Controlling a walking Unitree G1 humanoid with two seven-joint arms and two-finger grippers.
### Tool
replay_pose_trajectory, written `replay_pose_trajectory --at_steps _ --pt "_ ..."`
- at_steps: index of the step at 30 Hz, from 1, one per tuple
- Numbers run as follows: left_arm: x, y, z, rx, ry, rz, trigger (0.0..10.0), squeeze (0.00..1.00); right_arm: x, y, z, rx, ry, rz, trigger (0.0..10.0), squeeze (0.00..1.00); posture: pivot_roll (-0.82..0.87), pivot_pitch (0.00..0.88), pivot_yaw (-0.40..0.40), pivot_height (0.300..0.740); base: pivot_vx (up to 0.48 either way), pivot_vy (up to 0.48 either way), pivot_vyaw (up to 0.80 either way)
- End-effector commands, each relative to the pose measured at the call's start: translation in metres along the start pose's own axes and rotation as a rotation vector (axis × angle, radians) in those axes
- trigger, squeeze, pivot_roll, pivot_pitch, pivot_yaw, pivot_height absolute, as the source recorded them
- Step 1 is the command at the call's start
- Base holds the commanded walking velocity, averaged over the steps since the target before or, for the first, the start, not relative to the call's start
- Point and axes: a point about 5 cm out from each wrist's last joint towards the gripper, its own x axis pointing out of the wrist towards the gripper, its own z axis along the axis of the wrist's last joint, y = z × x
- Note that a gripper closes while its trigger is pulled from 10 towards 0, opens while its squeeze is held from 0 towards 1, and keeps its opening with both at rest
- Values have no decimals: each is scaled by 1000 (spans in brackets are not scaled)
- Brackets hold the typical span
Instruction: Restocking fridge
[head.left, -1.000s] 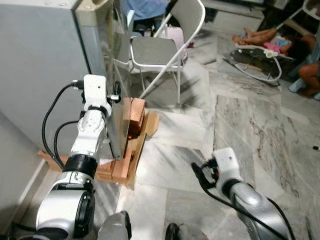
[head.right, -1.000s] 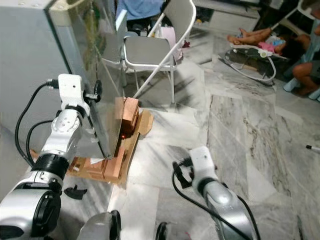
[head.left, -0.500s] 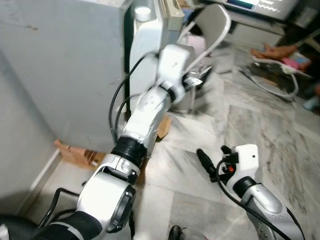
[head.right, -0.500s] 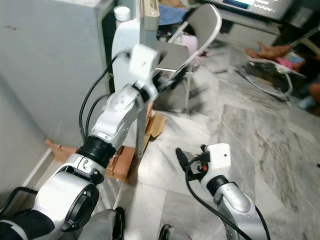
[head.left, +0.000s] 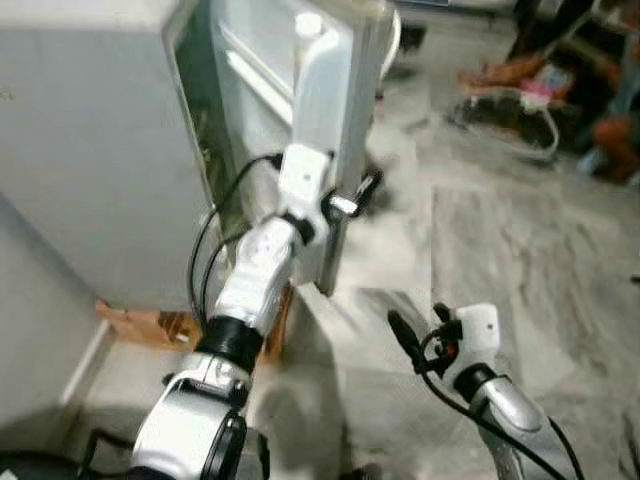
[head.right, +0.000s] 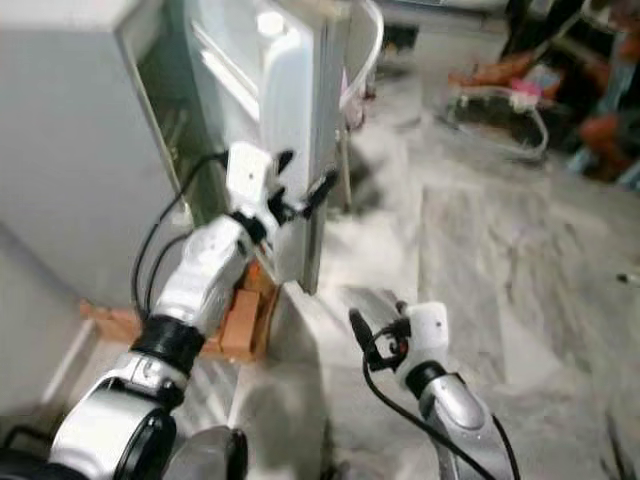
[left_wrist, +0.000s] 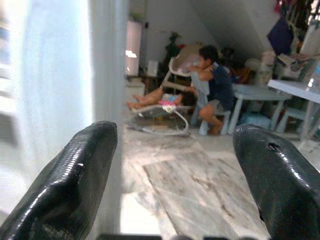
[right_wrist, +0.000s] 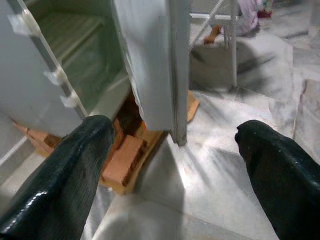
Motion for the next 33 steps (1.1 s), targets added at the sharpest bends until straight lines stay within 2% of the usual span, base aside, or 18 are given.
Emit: replay_pose_trajectory --at_steps 1,3,9,14,21,26,28,33 --pt "-7 9 -2 25 8 31 10000 0 5 8 16 -11 -44 16 10000 0 79 74 -99 740 450 0 0" --pt "-14 14 -6 45 17 69 10000 0 6 15 24 -21 -67 30 10000 0 83 75 -102 740 465 0 0" --pt "-18 17 -9 75 29 118 10000 0 6 23 36 -49 -111 44 10000 0 76 73 -102 740 477 0 0" --pt "-17 12 -12 69 35 110 10000 0 5 31 44 -58 -132 40 10000 0 71 69 -93 740 480 0 0" --pt "-15 13 -17 72 66 112 10000 0 5 36 50 -64 -136 35 10000 0 71 70 -92 740 480 0 0" --pt "-9 7 -16 73 69 71 10000 0 5 36 52 -65 -133 34 10000 0 72 68 -94 740 480 0 0" --pt "3 -8 -14 80 71 2 10000 0 7 38 55 -70 -129 31 10000 0 71 64 -93 740 480 0 0" --pt "17 -26 -9 97 58 -64 10000 0 7 38 56 -72 -123 25 10000 0 74 62 -93 740 480 0 0"
